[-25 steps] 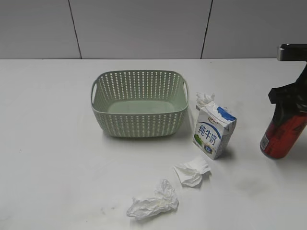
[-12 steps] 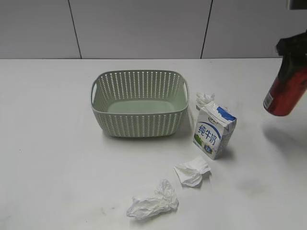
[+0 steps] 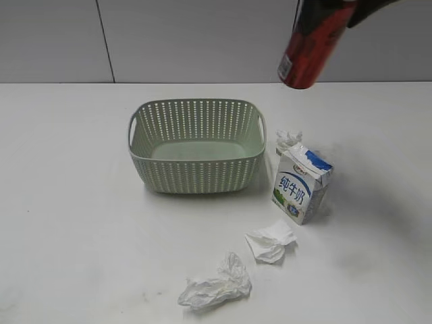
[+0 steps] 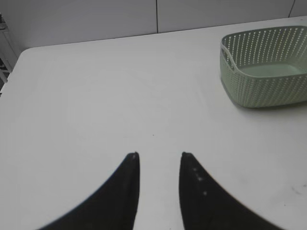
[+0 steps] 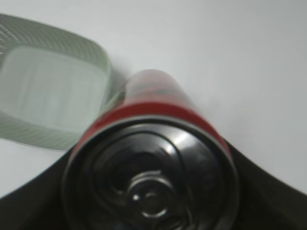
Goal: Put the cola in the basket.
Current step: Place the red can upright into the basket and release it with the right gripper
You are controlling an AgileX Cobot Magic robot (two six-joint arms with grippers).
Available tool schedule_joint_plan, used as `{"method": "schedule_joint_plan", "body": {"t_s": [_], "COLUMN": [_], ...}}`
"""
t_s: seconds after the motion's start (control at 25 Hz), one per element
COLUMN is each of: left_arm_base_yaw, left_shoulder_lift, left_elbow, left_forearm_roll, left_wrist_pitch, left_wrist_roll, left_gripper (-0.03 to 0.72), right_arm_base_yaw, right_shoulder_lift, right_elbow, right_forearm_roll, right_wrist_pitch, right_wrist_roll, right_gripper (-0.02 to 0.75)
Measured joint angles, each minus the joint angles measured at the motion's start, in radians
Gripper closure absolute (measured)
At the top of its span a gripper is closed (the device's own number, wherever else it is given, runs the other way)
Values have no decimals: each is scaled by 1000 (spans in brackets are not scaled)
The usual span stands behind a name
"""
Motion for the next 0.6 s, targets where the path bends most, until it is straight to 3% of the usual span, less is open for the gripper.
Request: {"method": "schedule_joint_plan", "body": {"t_s": [0.24, 0.6], "left_arm_base_yaw": [0, 0], "left_shoulder_lift": [0, 0], "left_elbow": [0, 0], "left_forearm_roll": [0, 0], "left_wrist_pitch": [0, 0], "left_wrist_roll": [0, 0], "left_gripper": [459, 459], "right_arm_base_yaw": [113, 265], "right_shoulder_lift": [227, 540], "right_elbow": [-266, -567], "right_forearm_roll": [23, 100], "right_wrist_pitch": [100, 102], "right_wrist_roll": [0, -1], "right_gripper": [221, 221]}}
